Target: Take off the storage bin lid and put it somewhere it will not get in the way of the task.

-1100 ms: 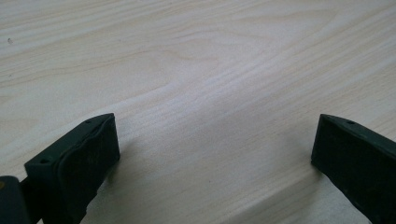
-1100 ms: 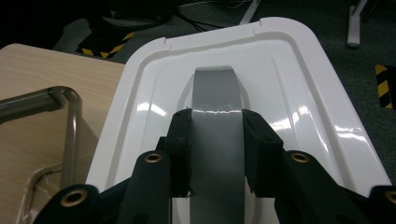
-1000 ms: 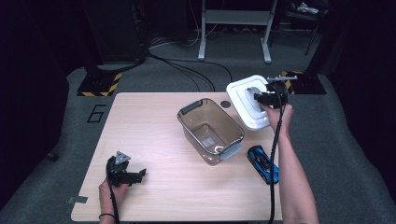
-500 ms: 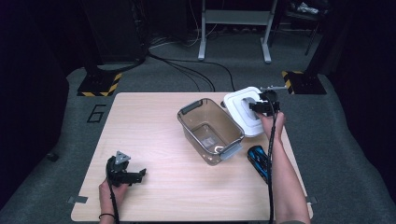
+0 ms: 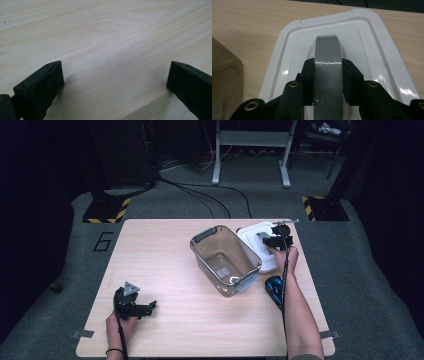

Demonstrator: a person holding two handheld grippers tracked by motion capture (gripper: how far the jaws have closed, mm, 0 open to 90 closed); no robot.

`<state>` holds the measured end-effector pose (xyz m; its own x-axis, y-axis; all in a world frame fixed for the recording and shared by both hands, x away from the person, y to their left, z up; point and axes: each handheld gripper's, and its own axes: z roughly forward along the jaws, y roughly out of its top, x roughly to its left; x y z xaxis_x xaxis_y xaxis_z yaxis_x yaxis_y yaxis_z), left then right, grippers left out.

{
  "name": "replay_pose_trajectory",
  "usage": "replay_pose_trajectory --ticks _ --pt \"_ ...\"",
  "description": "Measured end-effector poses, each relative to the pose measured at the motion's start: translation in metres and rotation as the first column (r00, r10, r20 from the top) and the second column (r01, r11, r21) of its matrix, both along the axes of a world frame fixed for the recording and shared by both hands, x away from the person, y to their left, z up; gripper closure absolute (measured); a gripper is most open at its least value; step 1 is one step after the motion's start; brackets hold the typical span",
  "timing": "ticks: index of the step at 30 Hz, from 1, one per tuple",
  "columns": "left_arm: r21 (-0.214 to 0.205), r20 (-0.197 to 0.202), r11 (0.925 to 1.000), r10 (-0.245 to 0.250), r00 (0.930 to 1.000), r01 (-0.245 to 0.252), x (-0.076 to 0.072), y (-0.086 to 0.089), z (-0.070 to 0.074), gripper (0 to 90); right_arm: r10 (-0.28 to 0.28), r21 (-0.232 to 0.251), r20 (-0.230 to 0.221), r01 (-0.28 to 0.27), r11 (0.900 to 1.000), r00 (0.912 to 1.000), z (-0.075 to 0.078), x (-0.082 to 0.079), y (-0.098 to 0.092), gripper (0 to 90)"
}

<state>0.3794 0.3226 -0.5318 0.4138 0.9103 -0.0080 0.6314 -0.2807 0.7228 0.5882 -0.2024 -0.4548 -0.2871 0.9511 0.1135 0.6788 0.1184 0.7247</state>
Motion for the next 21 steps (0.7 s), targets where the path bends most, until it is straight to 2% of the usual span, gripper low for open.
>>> replay_pose_trajectory --ticks 8,13,18,21 --pt "0.0 0.0 1.0 0.0 1.0 0.0 0.0 0.0 0.0 0.9 0.016 -0.039 -0.025 -0.017 0.9991 0.9996 -0.01 0.006 0.006 66.4" --pt "0.0 0.0 1.0 0.0 1.0 0.0 0.0 0.0 0.0 0.8 0.001 -0.033 -0.071 -0.003 0.9994 0.9975 -0.018 0.006 0.005 66.3" --pt "0.0 0.0 1.0 0.0 1.0 0.0 0.0 0.0 0.0 0.9 -0.009 -0.059 -0.092 0.004 0.9983 0.9957 -0.027 0.006 0.002 66.1" --pt "0.0 0.0 1.0 0.0 1.0 0.0 0.0 0.0 0.0 0.9 -0.012 -0.044 -0.096 0.008 0.999 0.9953 -0.028 0.004 -0.001 65.8"
